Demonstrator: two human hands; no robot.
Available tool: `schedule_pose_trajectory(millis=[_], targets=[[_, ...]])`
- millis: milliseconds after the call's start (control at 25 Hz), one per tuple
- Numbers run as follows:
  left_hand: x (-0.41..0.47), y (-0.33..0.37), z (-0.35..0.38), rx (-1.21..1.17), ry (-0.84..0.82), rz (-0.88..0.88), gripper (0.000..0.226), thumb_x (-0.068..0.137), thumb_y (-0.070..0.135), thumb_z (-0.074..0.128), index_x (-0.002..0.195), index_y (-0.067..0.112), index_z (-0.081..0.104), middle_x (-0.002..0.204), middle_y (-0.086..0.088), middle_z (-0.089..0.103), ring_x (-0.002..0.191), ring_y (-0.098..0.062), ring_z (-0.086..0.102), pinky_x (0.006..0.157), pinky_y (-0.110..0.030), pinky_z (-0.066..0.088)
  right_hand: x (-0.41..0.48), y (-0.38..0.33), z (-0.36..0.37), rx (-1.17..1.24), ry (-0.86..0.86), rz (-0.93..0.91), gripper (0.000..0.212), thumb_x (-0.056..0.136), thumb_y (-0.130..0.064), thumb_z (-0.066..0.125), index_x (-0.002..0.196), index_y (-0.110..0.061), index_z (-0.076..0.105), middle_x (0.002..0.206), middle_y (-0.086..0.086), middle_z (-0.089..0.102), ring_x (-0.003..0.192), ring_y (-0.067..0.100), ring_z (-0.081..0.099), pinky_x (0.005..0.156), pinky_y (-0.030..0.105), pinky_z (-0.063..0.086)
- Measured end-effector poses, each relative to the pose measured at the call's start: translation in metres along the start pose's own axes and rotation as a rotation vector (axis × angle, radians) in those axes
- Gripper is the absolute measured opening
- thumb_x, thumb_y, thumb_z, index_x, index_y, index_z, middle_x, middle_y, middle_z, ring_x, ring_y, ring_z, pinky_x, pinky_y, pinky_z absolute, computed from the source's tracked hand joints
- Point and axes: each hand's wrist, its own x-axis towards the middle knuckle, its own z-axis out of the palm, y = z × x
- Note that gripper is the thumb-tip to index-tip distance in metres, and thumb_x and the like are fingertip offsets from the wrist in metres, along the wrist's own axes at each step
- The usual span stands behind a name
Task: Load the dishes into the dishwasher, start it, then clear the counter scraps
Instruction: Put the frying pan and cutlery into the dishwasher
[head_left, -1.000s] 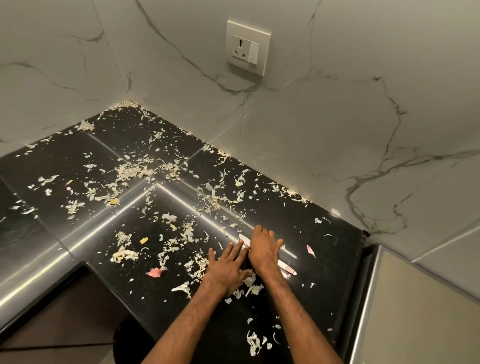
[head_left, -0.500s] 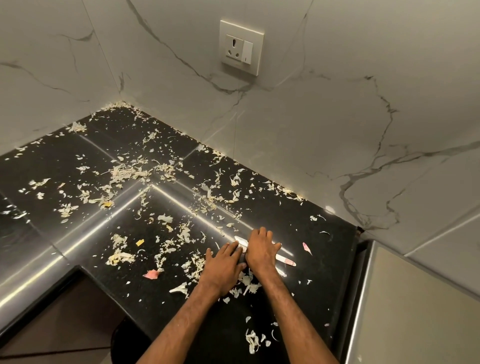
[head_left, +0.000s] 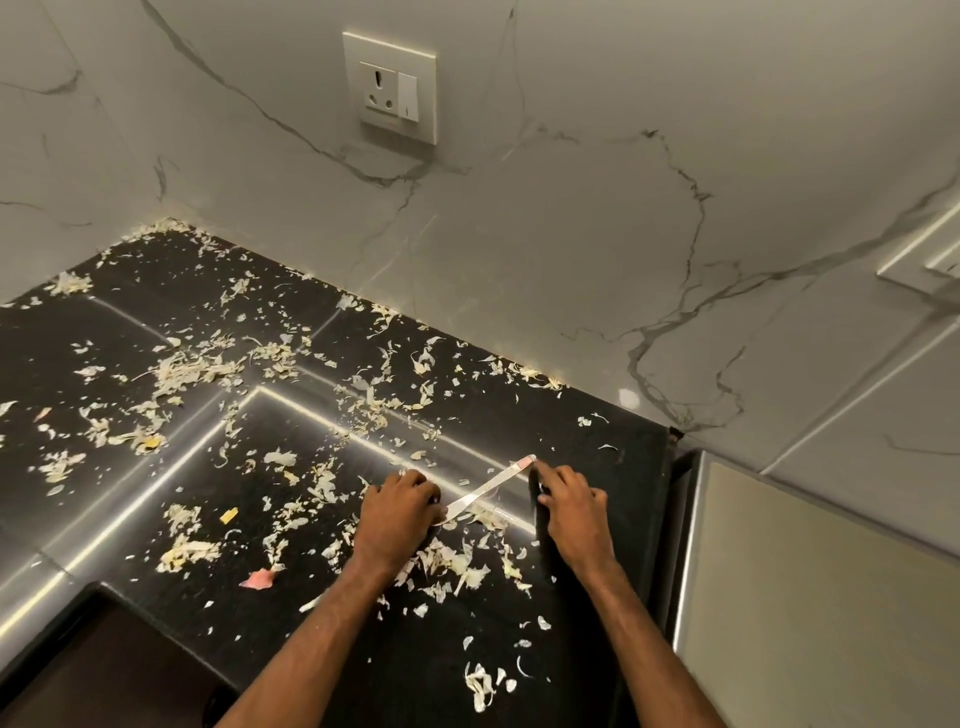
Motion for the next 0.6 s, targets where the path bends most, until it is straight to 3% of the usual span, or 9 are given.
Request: schedule_pose_trajectory(millis=[80,200,360,520,600], targets=[[-0.004,0.004,0.0,0.001,-0.01,0.024,0.04,0.089,0.059,0.056,0.116,0.031,0.064,0.122,0.012,0.057,0.111,-0.007,0.053,0.101,-0.037,0.045,0.017,-0.008,-0.005,-0.035,-0.053,-0.011,0.056,0.098,-0.024,0.057,0.15,-0.033,0.036,0.125,-0.006,0.052,0.12,0.014,0.049,0.098,0.039,0.04],[-0.006,0.012,0.002,0.013,-0.037,0.018,0.038,0.088,0.055,0.06,0.117,0.031,0.06,0.124,0.012,0.054,0.112,-0.006,0.051,0.099,-0.033,0.045,0.039,-0.015,-0.01,-0.08,-0.095,-0.032,0.049,0.099,-0.024,0.056,0.145,-0.033,0.044,0.128,-0.001,0.051,0.119,0.018,0.052,0.099,0.043,0.044],[-0.001,0.018,0.003,-0.08,-0.037,-0.103,0.029,0.086,0.046,0.069,0.106,0.026,0.063,0.124,0.009,0.048,0.115,-0.008,0.045,0.102,-0.036,0.042,0.05,-0.015,-0.011,-0.099,-0.032,-0.019,0.026,0.096,-0.025,0.06,0.121,-0.032,0.06,0.119,-0.005,0.052,0.113,0.016,0.048,0.095,0.04,0.042],[0.005,0.022,0.003,-0.056,-0.099,-0.176,0.025,0.087,0.042,0.069,0.103,0.023,0.062,0.124,0.004,0.041,0.119,-0.012,0.04,0.105,-0.042,0.04,0.055,-0.015,-0.016,-0.107,-0.116,-0.055,0.011,0.095,-0.022,0.059,0.104,-0.027,0.059,0.111,-0.005,0.048,0.108,0.016,0.044,0.094,0.042,0.04],[0.006,0.023,0.001,-0.023,-0.114,-0.149,0.025,0.091,0.037,0.065,0.11,0.021,0.058,0.125,0.002,0.042,0.117,-0.013,0.043,0.103,-0.041,0.043,0.055,-0.016,-0.022,-0.1,-0.168,-0.117,0.014,0.093,-0.013,0.055,0.093,-0.027,0.055,0.102,-0.007,0.049,0.103,0.016,0.047,0.09,0.039,0.037]])
